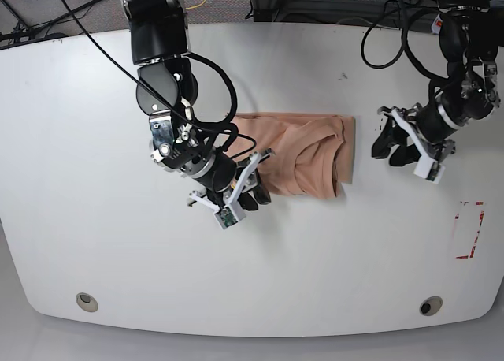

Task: Fold the T-shirt properly
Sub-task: 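Open both grippers and lift them away from the folded shirt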

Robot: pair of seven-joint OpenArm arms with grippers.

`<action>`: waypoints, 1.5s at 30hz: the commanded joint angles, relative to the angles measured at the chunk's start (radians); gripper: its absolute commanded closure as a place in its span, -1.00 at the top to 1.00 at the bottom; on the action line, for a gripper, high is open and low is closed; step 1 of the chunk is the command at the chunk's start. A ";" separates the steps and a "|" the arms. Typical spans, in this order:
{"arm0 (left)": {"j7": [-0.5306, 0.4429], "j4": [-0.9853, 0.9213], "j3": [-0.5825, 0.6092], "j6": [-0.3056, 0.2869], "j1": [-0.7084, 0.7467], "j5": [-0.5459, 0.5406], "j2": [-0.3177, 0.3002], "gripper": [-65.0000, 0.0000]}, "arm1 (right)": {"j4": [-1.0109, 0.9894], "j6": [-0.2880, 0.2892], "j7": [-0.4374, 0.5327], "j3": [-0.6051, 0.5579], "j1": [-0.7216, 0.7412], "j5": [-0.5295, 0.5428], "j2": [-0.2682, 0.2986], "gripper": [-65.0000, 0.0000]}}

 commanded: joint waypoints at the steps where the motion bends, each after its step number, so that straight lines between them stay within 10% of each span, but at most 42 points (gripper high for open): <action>1: -0.018 0.025 0.076 -0.001 -0.043 -0.014 -0.001 -0.24 | 0.046 0.027 0.005 0.020 -0.002 0.010 0.013 -0.55; 15: -0.021 0.002 0.330 -0.001 -0.111 0.327 0.220 -0.24 | -0.172 0.047 0.141 0.019 -0.057 0.009 0.039 -0.55; 31: -0.095 -0.320 0.208 -0.164 -0.116 0.341 0.071 -0.24 | -0.249 0.049 0.197 0.022 -0.031 0.010 0.105 -0.55; 45: -0.018 -0.097 0.082 -0.161 -0.148 0.161 0.030 -0.24 | 0.121 0.041 -0.053 0.022 -0.037 0.121 0.116 -0.55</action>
